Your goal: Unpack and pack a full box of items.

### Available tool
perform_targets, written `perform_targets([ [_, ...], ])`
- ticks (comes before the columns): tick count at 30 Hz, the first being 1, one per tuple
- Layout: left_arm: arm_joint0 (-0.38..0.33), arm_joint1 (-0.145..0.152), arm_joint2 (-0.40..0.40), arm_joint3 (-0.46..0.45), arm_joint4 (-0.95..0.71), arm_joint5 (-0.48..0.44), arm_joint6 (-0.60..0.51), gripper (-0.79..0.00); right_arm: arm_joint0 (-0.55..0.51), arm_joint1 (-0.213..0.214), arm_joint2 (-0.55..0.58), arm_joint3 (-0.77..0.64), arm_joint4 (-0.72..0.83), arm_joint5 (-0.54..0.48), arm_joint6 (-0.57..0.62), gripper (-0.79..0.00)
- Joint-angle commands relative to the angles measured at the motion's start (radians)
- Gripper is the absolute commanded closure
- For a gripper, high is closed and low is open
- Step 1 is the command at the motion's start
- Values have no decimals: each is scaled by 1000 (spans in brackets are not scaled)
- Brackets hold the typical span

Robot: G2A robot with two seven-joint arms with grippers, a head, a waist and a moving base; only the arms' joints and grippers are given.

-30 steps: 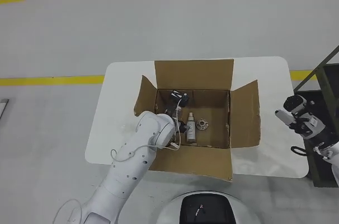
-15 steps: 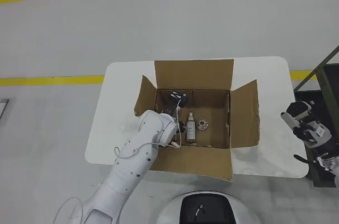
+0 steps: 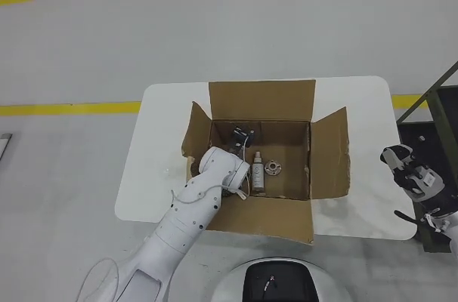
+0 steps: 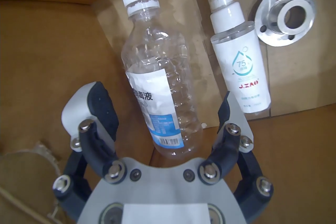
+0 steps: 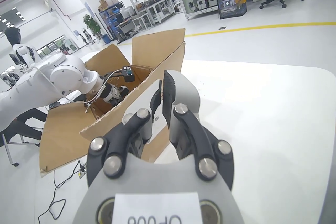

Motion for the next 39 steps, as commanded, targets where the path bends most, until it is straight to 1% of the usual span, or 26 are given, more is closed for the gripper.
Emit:
perform_targets([
  [1, -7, -6, 4, 26, 5, 0, 0, -785, 1, 0, 1, 0, 0, 1, 2, -83],
  [8, -16, -24, 7, 76, 2, -1, 13, -785, 5, -1, 1, -2, -2, 3, 12, -92],
  [10, -17, -28, 6, 83, 0, -3, 11, -730, 7, -2, 0, -3, 1, 3, 15, -99],
  [12, -18, -31, 4, 90, 0, -5, 12, -557, 10, -2, -1, -5, 2, 5, 18, -114],
  [13, -18, -33, 4, 95, 0, -6, 13, -385, 11, -2, -2, -7, 4, 6, 19, -120],
  [15, -20, -37, 2, 102, 1, -5, 13, -280, 13, -3, -2, -9, 7, 6, 22, -123],
  [16, -20, -38, 2, 107, 4, -5, 13, -179, 14, -3, -2, -11, 8, 6, 24, -126],
  [17, -21, -40, 1, 112, 6, -5, 12, -123, 15, -3, -3, -12, 11, 6, 25, -126],
  [18, -21, -41, 0, 118, 10, -3, 12, -9, 17, -3, -3, -14, 13, 5, 26, -129],
  [22, -22, -47, -3, 128, 17, -2, 15, 0, 23, -4, -5, -20, 34, -2, 29, -132],
  [24, -22, -49, -11, 122, 10, 0, 15, 0, 27, -5, -13, -18, 89, -16, 29, -154],
  [25, -23, -50, -14, 115, 10, -3, 14, 0, 32, -5, -14, -17, 117, -22, 36, -188],
  [27, -22, -51, -31, 96, -9, -4, 9, 0, 42, -5, -31, -11, 240, -46, 53, -320],
  [28, -22, -50, -38, 82, -11, -7, 5, 0, 50, -2, -32, -10, 281, -47, 87, -379],
  [29, -19, -49, -48, 68, -20, -7, 1, 0, 57, 0, -37, -9, 326, -46, 127, -471],
  [30, -17, -47, -61, 52, -30, -9, -6, 0, 65, 3, -47, -8, 382, -41, 180, -622],
  [31, -14, -45, -74, 32, -40, -10, -13, 0, 78, 7, -50, -6, 424, -30, 229, -742],
  [32, -9, -43, -89, 12, -51, -12, -22, 0, 91, 10, -53, -4, 463, -16, 268, -773],
  [34, 1, -36, -121, -36, -68, -15, -41, 0, 117, 16, -64, -1, 500, 10, 363, -770],
  [37, 23, -25, -174, -116, -95, -16, -72, 0, 151, 22, -98, 6, 520, 41, 473, -770],
  [39, 39, -18, -210, -170, -114, -13, -87, 0, 170, 23, -120, 15, 509, 62, 504, -745],
])
